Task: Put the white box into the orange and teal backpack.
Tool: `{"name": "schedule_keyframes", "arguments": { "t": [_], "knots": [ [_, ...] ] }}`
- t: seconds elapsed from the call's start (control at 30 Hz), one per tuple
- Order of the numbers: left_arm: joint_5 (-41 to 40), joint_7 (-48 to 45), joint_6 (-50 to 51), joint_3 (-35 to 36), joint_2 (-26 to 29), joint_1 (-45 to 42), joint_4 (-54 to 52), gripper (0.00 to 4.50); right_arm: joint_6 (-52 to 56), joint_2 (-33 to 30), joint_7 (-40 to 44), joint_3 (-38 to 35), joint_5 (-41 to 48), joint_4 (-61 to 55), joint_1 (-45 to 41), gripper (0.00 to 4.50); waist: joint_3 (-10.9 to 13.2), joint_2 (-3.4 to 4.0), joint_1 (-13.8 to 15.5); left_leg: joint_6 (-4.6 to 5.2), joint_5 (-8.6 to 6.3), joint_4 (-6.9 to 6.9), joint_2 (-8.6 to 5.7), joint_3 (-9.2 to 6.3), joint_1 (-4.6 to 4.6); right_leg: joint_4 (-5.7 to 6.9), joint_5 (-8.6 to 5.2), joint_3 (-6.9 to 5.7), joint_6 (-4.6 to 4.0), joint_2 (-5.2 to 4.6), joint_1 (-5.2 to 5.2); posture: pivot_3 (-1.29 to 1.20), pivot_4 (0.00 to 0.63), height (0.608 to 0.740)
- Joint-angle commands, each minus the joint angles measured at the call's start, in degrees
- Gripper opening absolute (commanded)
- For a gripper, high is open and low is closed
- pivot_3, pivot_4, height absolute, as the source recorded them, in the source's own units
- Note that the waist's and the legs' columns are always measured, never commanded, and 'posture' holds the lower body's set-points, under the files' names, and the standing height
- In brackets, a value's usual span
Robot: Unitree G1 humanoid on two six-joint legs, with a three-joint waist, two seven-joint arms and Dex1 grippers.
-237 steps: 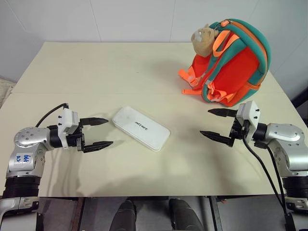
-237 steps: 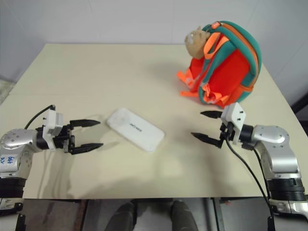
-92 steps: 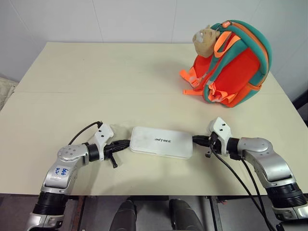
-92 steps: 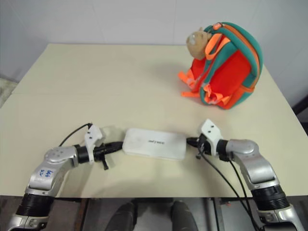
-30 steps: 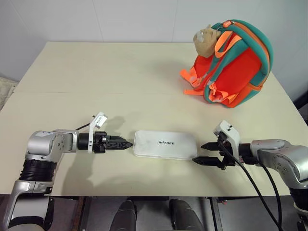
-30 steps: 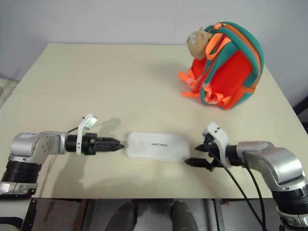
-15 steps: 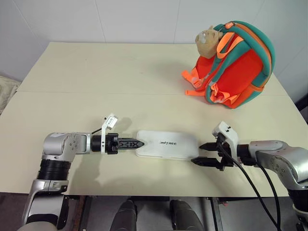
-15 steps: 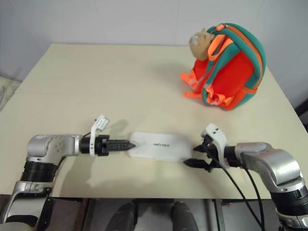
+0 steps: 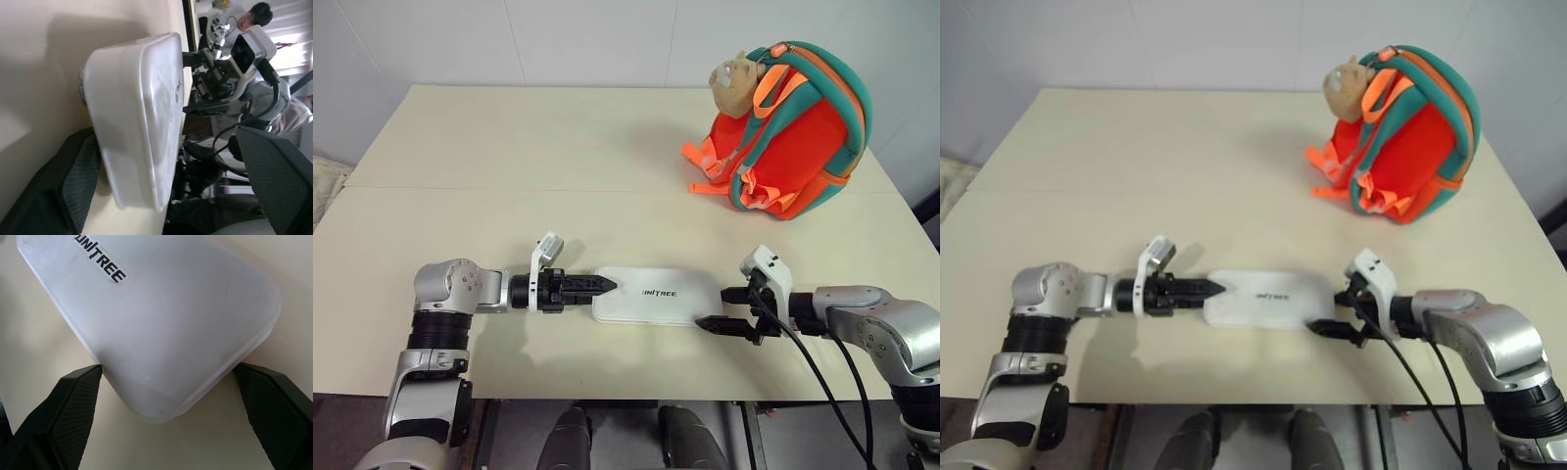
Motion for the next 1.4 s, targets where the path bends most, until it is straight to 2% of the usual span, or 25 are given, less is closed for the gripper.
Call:
{"name": "schedule_keyframes", "arguments": {
  "t": [0.03, 0.2, 0.47, 0.57, 0.63, 0.83, 1.13, 1.4],
  "knots": [
    [-2.1, 0.6, 2.6, 0.3, -1.6, -0.1, 0.2, 4.47, -0.1, 0.4, -0.9, -0.7, 0.7, -1.6, 0.2, 4.5, 0.0, 0.0, 0.0, 0.0, 0.0, -0.01, 0.0, 0.0, 0.0, 0.0, 0.0, 0.0, 0.0, 0.0, -0.01, 0.0, 0.15, 0.74],
    [-2.9, 0.1, 3.5, -0.4, -1.4, 0.1, -0.8, 4.47, -0.2, 0.3, -1.1, -0.9, 0.8, -1.8, 0.3, 4.5, 0.0, -0.01, 0.0, 0.0, 0.0, -0.01, 0.0, 0.0, 0.0, 0.0, 0.0, 0.0, 0.0, 0.0, -0.01, 0.0, 0.15, 0.74],
    [-3.8, -3.2, 3.1, -2.8, 2.9, -1.1, 0.4, 4.47, -1.2, 0.1, -1.1, -0.7, 0.7, -1.7, 0.4, 4.5, 0.0, -0.03, -0.2, -0.02, -0.01, -0.08, 0.01, 0.0, -0.01, -0.01, -0.01, 0.0, -0.02, 0.01, -0.07, 0.0, 0.15, 0.74],
    [-3.9, -4.0, 2.5, -3.4, 3.2, -1.5, 0.9, 3.87, -1.5, 0.3, -1.1, -0.5, 0.6, -1.7, 0.4, 4.5, 0.0, -0.03, -0.1, -0.02, -0.01, -0.1, 0.01, 0.0, -0.02, -0.01, -0.02, 0.0, -0.03, 0.01, -0.09, 0.0, 0.15, 0.74],
    [-4.1, -4.0, 2.6, -3.4, 2.8, -1.5, 0.9, 3.32, -1.7, 0.4, -1.2, -0.5, 0.6, -1.6, 0.1, 4.5, 0.0, -0.04, -0.1, -0.02, -0.01, -0.1, 0.01, 0.0, -0.04, -0.03, -0.02, 0.0, -0.04, 0.01, -0.09, 0.0, 0.15, 0.74],
    [-4.6, -3.7, 2.9, -3.3, 1.5, -1.0, 0.1, 1.38, -1.7, 0.2, -1.0, -0.8, 0.7, -1.6, -0.1, 4.5, 0.0, -0.04, -0.1, -0.02, -0.01, -0.09, 0.01, 0.0, -0.04, -0.03, -0.02, 0.0, -0.04, 0.01, -0.1, 0.0, 0.15, 0.74],
    [-4.0, -3.5, 0.0, -2.4, 1.5, -0.8, 0.4, 1.31, -2.2, -0.5, -0.4, -3.7, 1.5, -1.7, -0.4, 4.5, 0.0, -0.05, 0.0, -0.02, -0.01, -0.11, 0.01, 0.0, -0.06, -0.04, -0.02, 0.0, -0.04, 0.0, -0.11, 0.0, 0.15, 0.74],
    [-2.6, -5.4, -5.9, -1.5, 7.7, -1.4, 2.3, 1.31, -4.1, -3.2, -1.6, -12.8, 1.1, -0.4, 0.0, 4.5, 0.0, -0.05, -0.1, -0.02, -0.01, -0.2, 0.03, 0.01, -0.09, -0.03, -0.03, 0.01, -0.06, 0.01, -0.23, 0.0, 0.15, 0.74]
  ]
}}
